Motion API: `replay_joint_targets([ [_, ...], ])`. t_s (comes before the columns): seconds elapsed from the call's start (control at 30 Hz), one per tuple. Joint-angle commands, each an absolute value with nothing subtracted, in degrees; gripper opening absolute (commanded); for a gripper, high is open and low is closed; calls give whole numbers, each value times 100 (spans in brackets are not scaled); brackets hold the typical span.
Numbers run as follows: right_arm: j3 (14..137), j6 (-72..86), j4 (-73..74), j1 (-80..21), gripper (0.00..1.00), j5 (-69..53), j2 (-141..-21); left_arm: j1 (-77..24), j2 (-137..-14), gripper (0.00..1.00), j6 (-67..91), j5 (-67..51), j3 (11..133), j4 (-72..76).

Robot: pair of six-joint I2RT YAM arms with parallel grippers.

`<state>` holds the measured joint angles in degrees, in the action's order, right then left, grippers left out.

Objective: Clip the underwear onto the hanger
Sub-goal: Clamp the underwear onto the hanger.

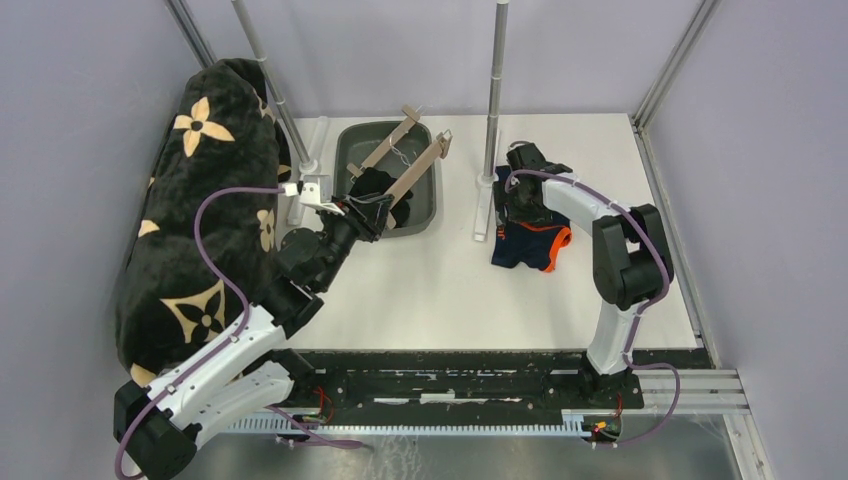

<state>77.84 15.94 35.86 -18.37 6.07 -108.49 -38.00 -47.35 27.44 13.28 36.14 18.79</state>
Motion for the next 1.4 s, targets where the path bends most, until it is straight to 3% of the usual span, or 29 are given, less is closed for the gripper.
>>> replay_joint_targets([
  [0.0, 7970, 1816, 3333, -1857, 86, 760, -10711, -3814, -4564, 3, 2892, 1424, 3647, 2326],
  [0.47, 8174, 2152, 2984, -1837, 86, 1080, -10398, -3819, -4541, 3, 2874, 1496, 3595, 2312],
  [0.73, 8843, 2520, 2621, -1805, 82, 400, -10947, -3819, -4503, 3, 2823, 1573, 3586, 2264],
  [0.97, 9185, 2221, 3311, -1729, 84, 1108, -11133, -3814, -4473, 3, 2808, 1592, 3573, 2249],
  [1.37, 9643, 2419, 3445, -1263, 83, 791, -11876, -3812, -4547, 3, 2830, 1580, 3551, 2294],
])
